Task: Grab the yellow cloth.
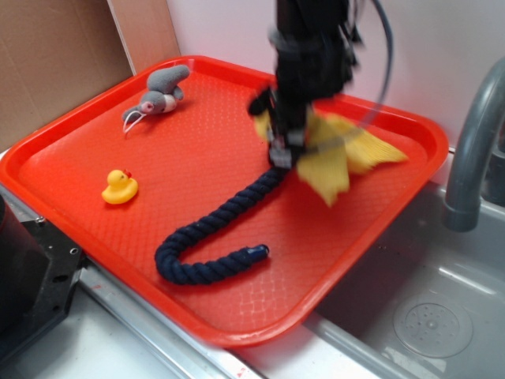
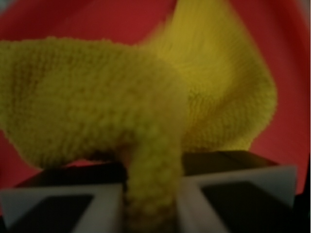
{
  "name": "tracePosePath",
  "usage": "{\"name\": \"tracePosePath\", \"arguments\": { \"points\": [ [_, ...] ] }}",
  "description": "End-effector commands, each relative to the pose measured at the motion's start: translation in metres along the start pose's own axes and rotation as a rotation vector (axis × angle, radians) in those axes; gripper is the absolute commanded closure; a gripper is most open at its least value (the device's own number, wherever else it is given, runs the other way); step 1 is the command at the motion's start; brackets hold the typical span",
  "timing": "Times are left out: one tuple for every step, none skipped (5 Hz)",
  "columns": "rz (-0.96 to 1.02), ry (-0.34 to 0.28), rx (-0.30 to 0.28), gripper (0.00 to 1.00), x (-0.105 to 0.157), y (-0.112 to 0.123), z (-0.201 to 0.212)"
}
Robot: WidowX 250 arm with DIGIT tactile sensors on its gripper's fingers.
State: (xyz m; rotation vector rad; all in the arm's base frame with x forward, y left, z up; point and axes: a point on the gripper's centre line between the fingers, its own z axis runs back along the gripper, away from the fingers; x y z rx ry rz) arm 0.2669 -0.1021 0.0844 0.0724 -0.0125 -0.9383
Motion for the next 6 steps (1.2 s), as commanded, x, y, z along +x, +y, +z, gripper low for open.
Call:
{"name": "tracePosePath", "arguments": {
  "points": [
    [0.436, -0.106, 0.035, 1.00, -0.075, -0.015, 0.106],
    [0.688, -0.100, 0.018, 1.00, -0.125, -0.022, 0.122],
    [0.931, -0.016, 0.035, 1.00, -0.154, -0.021, 0.128],
    [1.124, 0.021, 0.050, 1.00, -0.175, -0.010, 0.135],
    [1.171, -0.014, 0.094, 1.00, -0.194, 0.003, 0.136],
    [1.185, 0.006, 0.076, 1.00, -0.192, 0.012, 0.126]
  ]
}}
